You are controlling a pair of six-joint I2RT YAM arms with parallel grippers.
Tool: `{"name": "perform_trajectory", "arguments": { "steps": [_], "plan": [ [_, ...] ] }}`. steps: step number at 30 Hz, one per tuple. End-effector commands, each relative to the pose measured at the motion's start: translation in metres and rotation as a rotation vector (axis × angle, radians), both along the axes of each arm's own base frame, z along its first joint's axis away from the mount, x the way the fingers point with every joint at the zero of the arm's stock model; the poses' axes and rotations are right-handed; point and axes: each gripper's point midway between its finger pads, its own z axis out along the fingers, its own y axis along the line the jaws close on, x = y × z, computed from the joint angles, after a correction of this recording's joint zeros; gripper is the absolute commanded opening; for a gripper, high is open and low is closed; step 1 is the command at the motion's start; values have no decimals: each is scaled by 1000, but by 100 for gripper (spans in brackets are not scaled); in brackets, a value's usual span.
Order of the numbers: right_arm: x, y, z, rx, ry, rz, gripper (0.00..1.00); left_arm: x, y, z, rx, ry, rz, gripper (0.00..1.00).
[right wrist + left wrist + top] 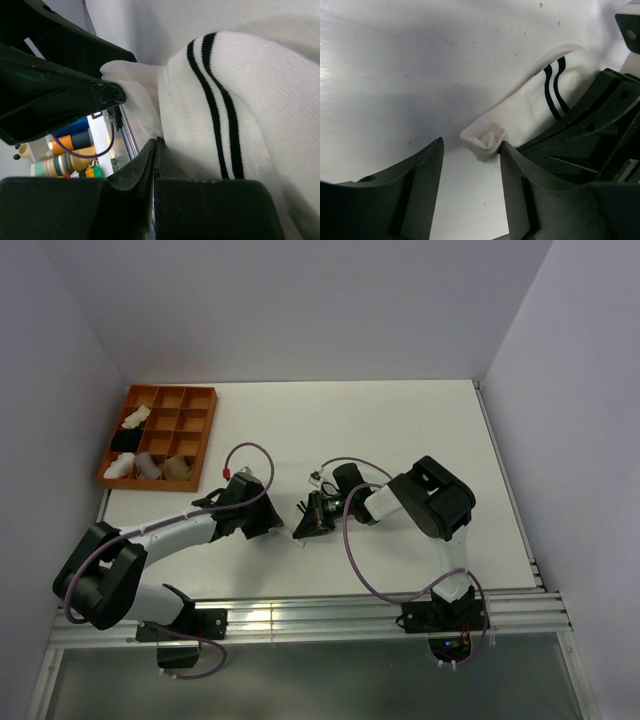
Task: Roll the socks
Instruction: Roll the sock at the center of the board.
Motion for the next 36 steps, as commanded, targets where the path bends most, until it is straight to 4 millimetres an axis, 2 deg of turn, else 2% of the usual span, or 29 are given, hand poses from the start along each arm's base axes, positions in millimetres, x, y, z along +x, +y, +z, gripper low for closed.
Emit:
{"name": "perform_trajectory", "arguments": {
  "steps": [1,9,11,12,13,15,17,18,19,20,21,22,23,24,25,26,27,28,29,30,32,33,36],
  "plan": [
    [-1,-7,-21,-46,45,-26,0,6,-12,1,-30,-10,-12,53],
    [3,-8,-22,-55,30,-35,0,0,-17,-21,0,60,-51,44],
    [7,-9,-20,-70,-13,-43,0,-5,-17,-31,26,100,-63,33],
    [8,-11,-21,-84,-27,-48,0,-4,-17,-31,30,99,-62,33],
    [7,-13,-22,-103,-32,-48,0,-6,-17,-34,44,114,-64,26],
    [11,-13,-14,-112,-97,-45,0,-5,-18,-34,56,117,-72,19],
    [14,-17,-16,-162,-147,-51,6,-5,-15,-35,81,127,-70,10],
    [17,-16,-7,-160,-190,-56,9,-6,-14,-35,93,128,-74,9],
    [18,-17,-8,-191,-232,-61,17,-7,-12,-35,106,134,-70,4],
    [18,-18,-6,-204,-263,-63,21,-6,-11,-32,111,130,-68,2],
    [21,-16,7,-201,-316,-69,25,-6,-11,-32,117,131,-68,1],
    [27,-21,5,-257,-357,-100,32,-6,-11,-30,118,131,-71,1],
    [23,-18,8,-277,-421,-79,35,-8,-10,-28,126,140,-74,1],
    [28,-17,21,-291,-490,-99,37,-6,-8,-27,143,132,-70,0],
    [27,-20,21,-333,-529,-101,41,-4,-5,-26,160,128,-62,0],
    [40,-26,23,-409,-626,-144,41,-2,-5,-23,169,123,-62,1],
    [32,-18,34,-414,-692,-126,42,-2,-4,-21,175,121,-67,1],
    [31,-19,36,-443,-754,-110,42,-1,-4,-20,179,119,-68,1],
    [38,-23,41,-498,-819,-150,42,1,-5,-18,180,114,-68,1],
    [24,-12,47,-484,-865,-114,43,1,-5,-17,181,114,-70,1],
    [27,-13,51,-547,-947,-133,43,2,-7,-15,179,111,-74,1],
    [18,-6,50,-551,-969,-107,43,2,-7,-15,175,112,-72,1],
    [15,-1,45,-599,-1010,-85,43,1,-8,-15,174,115,-74,1]
  ]
}}
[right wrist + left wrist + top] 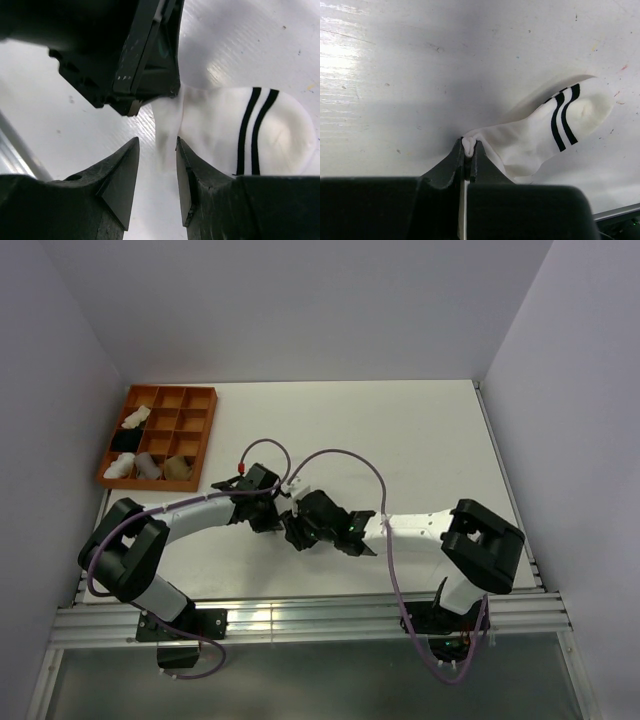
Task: Roll the socks
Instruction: Roll the sock at the center of the board.
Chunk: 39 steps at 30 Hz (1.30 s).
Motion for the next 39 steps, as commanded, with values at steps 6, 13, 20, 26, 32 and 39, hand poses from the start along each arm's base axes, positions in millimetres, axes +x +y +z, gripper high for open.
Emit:
{"name": "perform_trajectory", "arguments": {
  "steps": [6,13,20,26,32,39],
  "plan": [
    [9,0,-8,-193,-199,-42,43,-3,4,-1,47,9,-19,1],
    [0,14,-7,-199,-231,6,43,-3,1,-2,35,16,-19,0],
    [-2,17,-23,-250,-228,16,39,-3,1,-2,31,19,-12,0],
    [-1,12,-34,-291,-224,15,8,-4,1,-3,27,20,-7,3],
    [-8,12,-28,-173,-76,64,0,4,8,10,26,-45,50,26],
    [-7,12,-16,108,251,145,0,13,20,44,-3,-168,147,59]
  ]
}}
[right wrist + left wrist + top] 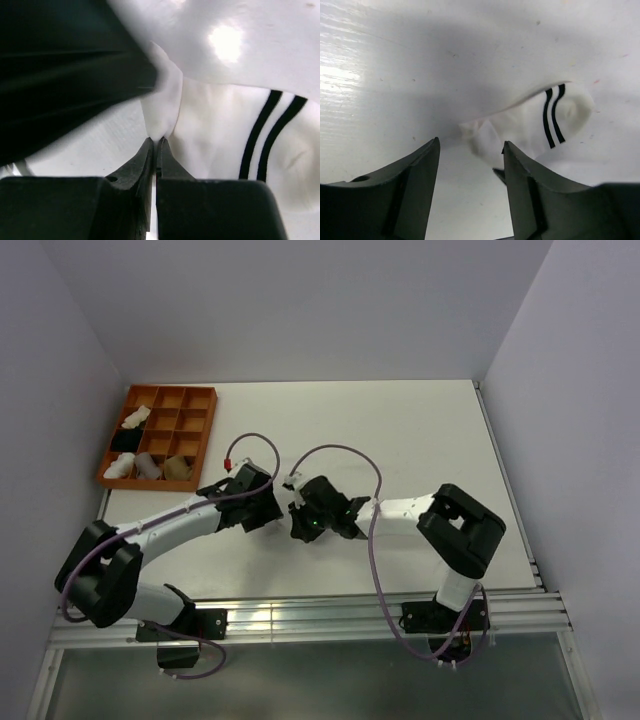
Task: Roll the socks
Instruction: Roll the sock at the center of the board.
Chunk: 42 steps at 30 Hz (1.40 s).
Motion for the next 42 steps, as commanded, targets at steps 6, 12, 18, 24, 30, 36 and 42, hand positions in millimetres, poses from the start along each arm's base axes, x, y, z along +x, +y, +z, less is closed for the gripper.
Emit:
{"name": "perform_trajectory", "arguments": {
  "steps": [6,12,18,24,30,36,42],
  "plan": [
    [-12,9,26,406,459,88,0,10,7,33,-70,-157,75,64],
    [-7,-2,15,511,639,29,0,-1,-2,21,-124,-134,24,63],
    [-3,-16,3,531,709,-66,0,-4,-12,11,-155,-99,3,61],
    [-2,-22,-8,528,747,-132,0,-5,-24,13,-177,-105,-40,60],
    [2,-31,-15,565,800,-186,0,-9,-28,6,-183,-87,-61,57],
    [3,-34,-20,561,812,-208,0,-13,-29,-12,-155,-31,-69,55],
    [2,-36,-25,550,825,-224,0,-10,-34,-21,-144,-5,-86,52]
  ]
}}
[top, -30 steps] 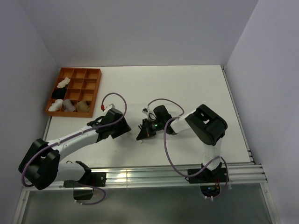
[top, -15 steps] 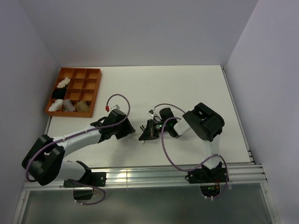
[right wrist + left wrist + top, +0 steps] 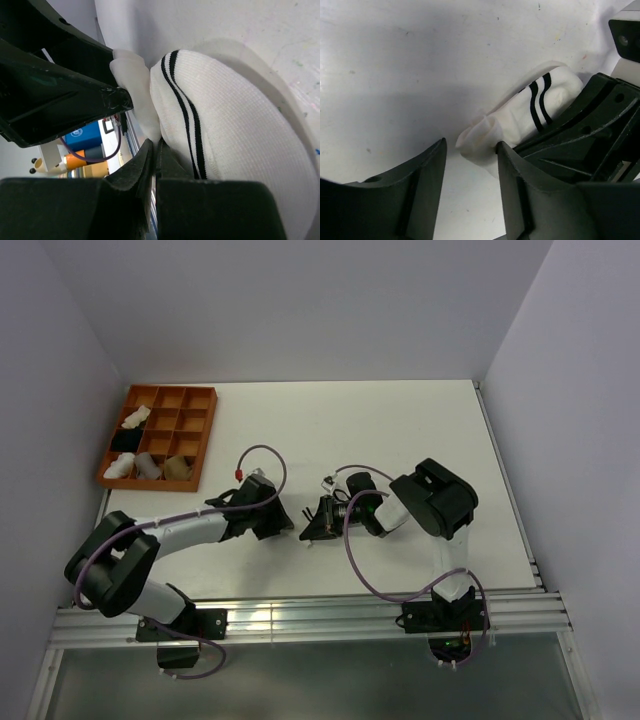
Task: Roll the socks
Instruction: Roll the sock at the center of the board.
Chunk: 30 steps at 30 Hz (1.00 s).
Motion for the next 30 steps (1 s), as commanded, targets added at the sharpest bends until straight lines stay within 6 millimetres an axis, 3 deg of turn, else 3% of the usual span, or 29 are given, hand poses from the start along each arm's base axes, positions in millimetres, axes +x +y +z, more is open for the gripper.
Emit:
{"name": "perform_trajectory", "arguments": {
  "steps": [1,5,11,13,14,15,18,23,30],
  "plan": [
    [1,-7,-17,-40,22,-29,0,1,-6,-6,10,16,-31,50],
    [1,-7,-16,-37,19,-27,0,1,-10,-10,9,32,-48,38],
    [9,-7,-10,-71,-48,-22,0,-1,-12,-13,20,48,-67,9],
    [11,-9,-9,-104,-82,-20,8,1,-13,-12,25,44,-64,0],
    [15,-9,0,-103,-116,-21,13,0,-12,-13,34,45,-64,1],
    [17,-9,3,-113,-135,-20,25,0,-11,-13,37,45,-65,1],
    [23,-11,19,-137,-205,-20,38,1,-10,-12,50,42,-65,1],
    [39,-23,33,-249,-305,-63,38,3,-11,-10,56,33,-69,0],
    [64,-37,12,-429,-340,-111,28,3,-13,-7,57,25,-81,0]
  ]
}}
